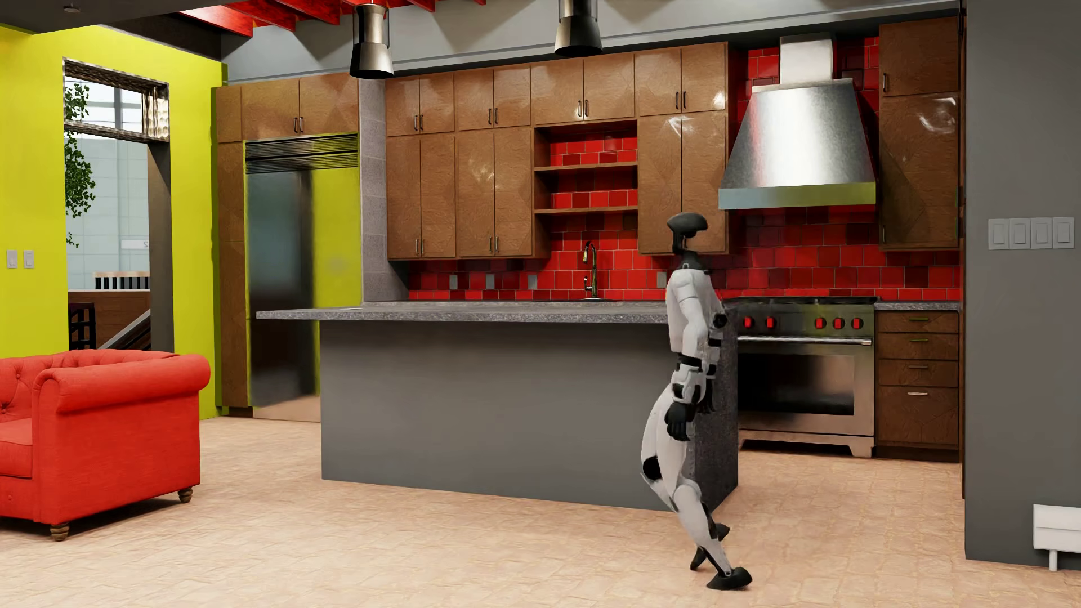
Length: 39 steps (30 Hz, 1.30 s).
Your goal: Go to the armchair
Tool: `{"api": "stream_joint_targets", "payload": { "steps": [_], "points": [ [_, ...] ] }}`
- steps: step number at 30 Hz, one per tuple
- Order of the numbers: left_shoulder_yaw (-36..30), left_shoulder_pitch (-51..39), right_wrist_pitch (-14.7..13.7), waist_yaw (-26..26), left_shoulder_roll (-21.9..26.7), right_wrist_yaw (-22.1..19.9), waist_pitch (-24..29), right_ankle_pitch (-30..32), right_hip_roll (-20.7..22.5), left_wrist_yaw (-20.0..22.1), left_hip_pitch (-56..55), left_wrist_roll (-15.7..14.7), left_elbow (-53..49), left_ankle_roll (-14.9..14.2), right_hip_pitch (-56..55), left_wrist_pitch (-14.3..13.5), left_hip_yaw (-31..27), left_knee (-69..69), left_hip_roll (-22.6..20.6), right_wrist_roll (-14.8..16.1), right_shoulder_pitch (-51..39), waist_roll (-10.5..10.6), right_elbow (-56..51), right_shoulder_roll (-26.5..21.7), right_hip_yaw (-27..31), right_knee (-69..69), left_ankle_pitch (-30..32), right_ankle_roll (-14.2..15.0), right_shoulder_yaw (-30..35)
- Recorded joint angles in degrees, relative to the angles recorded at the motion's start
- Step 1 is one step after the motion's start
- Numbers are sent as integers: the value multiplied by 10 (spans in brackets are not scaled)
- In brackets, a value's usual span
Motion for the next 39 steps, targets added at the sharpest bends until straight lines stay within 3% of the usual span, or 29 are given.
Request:
{"api": "stream_joint_targets", "payload": {
  "steps": [2,3,5,6,8,9,11,12,13,15,17,18,20,22,24,26,27,28,29,31,32,36,37,39],
  "points": [
    [33,-6,0,-34,2,0,16,63,13,0,54,0,-18,0,-7,0,0,-10,-4,0,-4,8,-34,17,0,-192,-11,0,-50],
    [42,-10,0,-44,6,0,26,60,13,0,85,0,-23,0,6,0,0,-13,-8,0,-3,7,-45,23,0,-289,-16,0,-56],
    [57,-11,0,-53,11,0,32,-80,-7,0,132,0,-33,0,21,0,0,-16,-28,0,3,3,-56,26,0,-395,-24,0,-48],
    [64,-6,0,-50,12,0,31,-97,-11,0,150,0,-39,0,8,0,0,-15,-32,0,4,6,-48,25,0,-392,-27,0,-35],
    [84,21,0,-56,7,0,19,48,0,0,172,0,-47,0,-17,0,0,1,-13,0,2,25,0,25,0,-367,-11,0,8],
    [84,43,0,-57,1,0,5,79,9,0,171,0,-44,0,-25,0,0,22,7,0,5,41,29,22,0,-345,25,0,36],
    [48,71,0,-34,-9,0,-13,30,20,0,108,0,-13,0,18,0,0,159,57,0,18,69,77,11,0,-333,174,0,108],
    [19,68,0,-7,-9,0,-34,5,42,0,7,0,1,0,23,0,0,272,94,0,6,86,91,6,0,-344,229,0,159],
    [-3,68,0,21,-10,0,-38,-24,49,0,-67,0,16,0,49,0,0,366,98,0,-11,85,98,1,0,-353,199,0,199],
    [-49,81,0,61,-8,0,-10,-119,44,0,-136,0,38,0,164,0,0,456,100,0,-55,66,99,-6,0,-380,74,0,238],
    [-103,95,0,83,-11,0,22,-220,13,0,-167,0,66,0,283,0,0,393,68,0,-71,38,63,-17,0,-389,-7,0,133],
    [-129,93,0,94,-14,0,30,-239,6,0,-186,0,74,0,315,0,0,321,58,0,-81,30,34,-19,0,-392,-13,0,62],
    [-138,89,0,105,-19,0,41,-249,-3,0,-198,0,70,0,361,0,0,137,40,0,-102,20,-36,-22,0,-396,69,0,-54],
    [-106,89,0,107,-22,0,45,-248,-9,0,-188,0,45,0,404,0,0,-7,33,0,-120,17,-96,-25,0,-398,147,0,-109],
    [-80,77,0,103,-15,0,50,-228,-21,0,-193,0,29,0,451,0,0,11,29,0,-117,9,-134,-24,0,-402,127,0,-119],
    [-55,56,0,112,-4,0,40,-147,-49,0,-195,0,36,0,475,0,0,71,17,0,-90,-11,-115,-9,0,-401,141,0,-98],
    [-39,44,0,115,3,0,34,-66,-62,0,-175,0,45,0,458,0,0,83,10,0,-79,-20,-77,4,0,-365,116,0,-63],
    [-16,31,0,119,6,0,28,20,-71,0,-149,0,51,0,397,0,0,78,3,0,-77,-28,-33,16,0,-280,89,0,-9],
    [9,18,0,111,8,0,17,66,-71,0,-137,0,46,0,306,0,0,69,-2,0,-80,-33,-1,21,0,-165,67,0,47],
    [38,-3,0,52,16,0,13,71,-60,0,-95,0,14,0,159,0,0,37,-12,0,-59,-29,16,16,0,-1,48,0,101],
    [52,-11,0,25,19,0,13,66,-51,0,-58,0,-4,0,110,0,0,12,-11,0,-36,-21,15,12,0,8,52,0,110],
    [153,-21,0,-25,26,0,38,115,-20,0,49,0,-80,0,32,0,0,-6,-14,0,13,-15,45,15,0,-263,18,0,175],
    [156,-17,0,-23,27,0,43,87,-18,0,80,0,-91,0,34,0,0,-11,-20,0,16,-17,51,17,0,-335,4,0,192],
    [127,-1,0,-25,23,0,39,-98,-24,0,128,0,-89,0,30,0,0,-15,-28,0,25,-14,45,17,0,-384,-21,0,180]
  ]
}}
